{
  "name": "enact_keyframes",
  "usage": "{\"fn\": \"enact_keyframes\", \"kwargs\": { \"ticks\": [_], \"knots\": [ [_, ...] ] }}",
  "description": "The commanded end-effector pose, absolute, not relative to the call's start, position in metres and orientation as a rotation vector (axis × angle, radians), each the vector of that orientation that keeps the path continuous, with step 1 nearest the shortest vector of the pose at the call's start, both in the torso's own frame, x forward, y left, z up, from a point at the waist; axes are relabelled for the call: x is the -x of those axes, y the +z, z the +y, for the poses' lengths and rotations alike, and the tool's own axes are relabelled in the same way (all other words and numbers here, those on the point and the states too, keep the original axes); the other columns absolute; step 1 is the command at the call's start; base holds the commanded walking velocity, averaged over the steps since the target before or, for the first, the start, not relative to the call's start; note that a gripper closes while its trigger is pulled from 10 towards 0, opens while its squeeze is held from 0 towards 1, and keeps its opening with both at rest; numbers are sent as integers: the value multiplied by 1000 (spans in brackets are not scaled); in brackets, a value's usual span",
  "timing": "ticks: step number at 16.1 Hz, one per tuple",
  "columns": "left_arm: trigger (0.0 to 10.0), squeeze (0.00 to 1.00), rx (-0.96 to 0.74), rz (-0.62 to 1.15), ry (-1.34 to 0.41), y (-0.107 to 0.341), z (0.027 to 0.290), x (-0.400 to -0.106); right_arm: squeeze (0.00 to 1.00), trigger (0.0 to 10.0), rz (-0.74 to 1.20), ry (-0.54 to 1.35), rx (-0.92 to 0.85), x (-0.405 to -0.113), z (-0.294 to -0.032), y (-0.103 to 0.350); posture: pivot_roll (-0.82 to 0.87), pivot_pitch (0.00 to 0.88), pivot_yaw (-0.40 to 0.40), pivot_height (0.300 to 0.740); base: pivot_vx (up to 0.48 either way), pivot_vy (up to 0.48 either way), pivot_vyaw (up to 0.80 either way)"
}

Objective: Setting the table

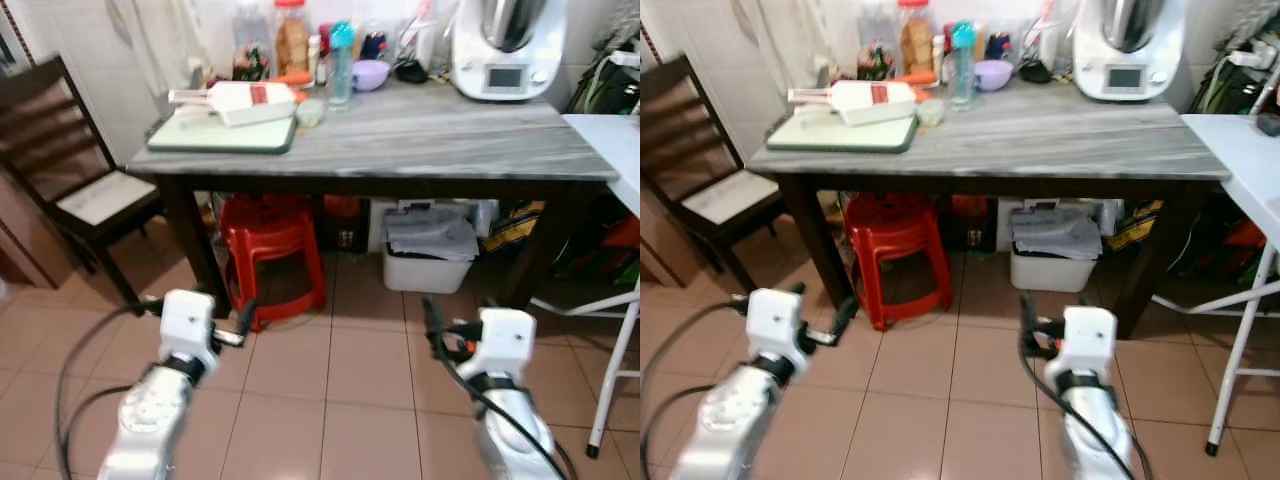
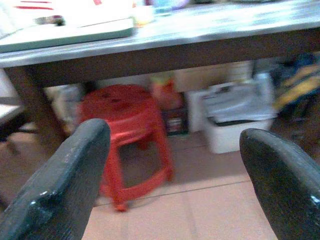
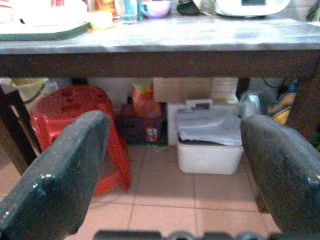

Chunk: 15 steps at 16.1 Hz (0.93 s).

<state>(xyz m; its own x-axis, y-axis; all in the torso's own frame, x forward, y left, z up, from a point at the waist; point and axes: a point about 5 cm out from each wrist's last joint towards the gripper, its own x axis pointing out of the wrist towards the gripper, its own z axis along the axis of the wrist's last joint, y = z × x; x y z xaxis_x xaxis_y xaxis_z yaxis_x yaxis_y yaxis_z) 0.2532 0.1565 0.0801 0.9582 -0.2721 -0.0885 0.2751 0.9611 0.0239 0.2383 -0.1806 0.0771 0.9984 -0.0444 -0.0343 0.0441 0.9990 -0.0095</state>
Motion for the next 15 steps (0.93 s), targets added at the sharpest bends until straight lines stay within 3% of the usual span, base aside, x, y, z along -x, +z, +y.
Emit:
{"fn": "enact_keyframes", "kwargs": {
  "ticks": [1, 15],
  "knots": [
    [10000, 0, -51, 82, -264, 83, 162, -253, 0, 10000, 17, -43, 8, -241, -179, 81, 51, 0, 28, 740, 0, -337, 0],
    [10000, 0, -47, 89, -252, 80, 160, -256, 0, 10000, 14, -38, 19, -242, -181, 83, 42, 0, 26, 740, 0, -338, 0]
  ]
}}
